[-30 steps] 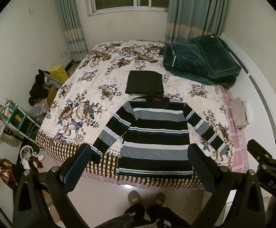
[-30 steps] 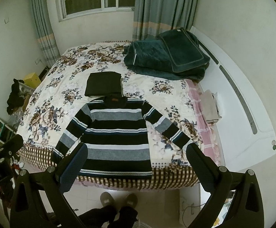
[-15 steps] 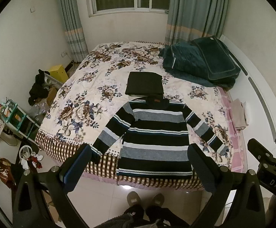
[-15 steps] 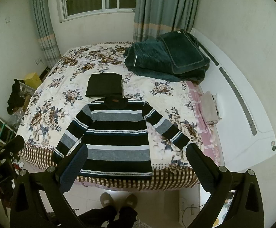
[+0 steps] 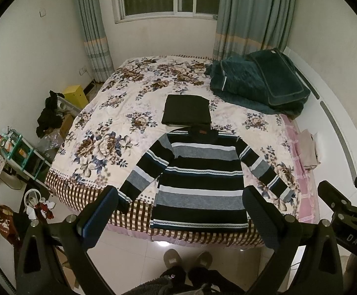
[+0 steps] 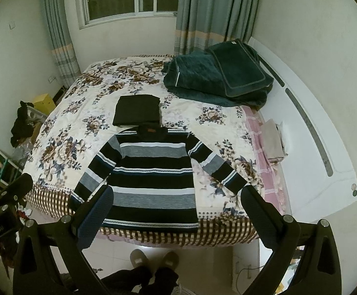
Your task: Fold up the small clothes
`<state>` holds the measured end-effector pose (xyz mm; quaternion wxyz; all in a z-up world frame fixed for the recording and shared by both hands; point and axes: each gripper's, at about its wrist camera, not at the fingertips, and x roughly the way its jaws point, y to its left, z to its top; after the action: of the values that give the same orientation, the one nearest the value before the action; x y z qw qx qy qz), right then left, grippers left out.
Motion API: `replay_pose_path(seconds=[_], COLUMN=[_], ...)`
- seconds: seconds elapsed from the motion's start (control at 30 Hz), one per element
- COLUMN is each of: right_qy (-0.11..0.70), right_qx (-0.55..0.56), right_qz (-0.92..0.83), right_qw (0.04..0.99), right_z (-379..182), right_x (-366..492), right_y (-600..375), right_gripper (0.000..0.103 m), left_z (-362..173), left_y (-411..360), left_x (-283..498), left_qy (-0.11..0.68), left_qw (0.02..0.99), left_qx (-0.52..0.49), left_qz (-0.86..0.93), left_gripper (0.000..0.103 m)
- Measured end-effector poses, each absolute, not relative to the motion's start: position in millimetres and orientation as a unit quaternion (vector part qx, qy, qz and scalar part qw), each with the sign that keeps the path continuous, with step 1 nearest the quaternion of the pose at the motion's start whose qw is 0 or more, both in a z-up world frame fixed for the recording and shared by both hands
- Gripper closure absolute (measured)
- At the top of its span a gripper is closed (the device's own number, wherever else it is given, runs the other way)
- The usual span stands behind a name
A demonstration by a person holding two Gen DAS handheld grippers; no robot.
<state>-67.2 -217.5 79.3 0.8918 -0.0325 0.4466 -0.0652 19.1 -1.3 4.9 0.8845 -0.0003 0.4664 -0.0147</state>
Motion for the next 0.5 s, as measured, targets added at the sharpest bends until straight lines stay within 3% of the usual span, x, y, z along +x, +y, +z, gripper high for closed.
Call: replay_pose_path(seconds=[0.5], right_qy=[0.445], right_qx=[-0.034], right_qz=[-0.063], right_qw=[0.893], right_z=[84.4], right_x=[-67.2], right_y=[-208.3], right_gripper=[0.0], left_z=[14.5], left_y=[-10.6], left_x=[28.5], left_qy=[0.465], left_qw=[0.885], left_qx=[0.0], left_qz=[-0.021], left_gripper=[0.0])
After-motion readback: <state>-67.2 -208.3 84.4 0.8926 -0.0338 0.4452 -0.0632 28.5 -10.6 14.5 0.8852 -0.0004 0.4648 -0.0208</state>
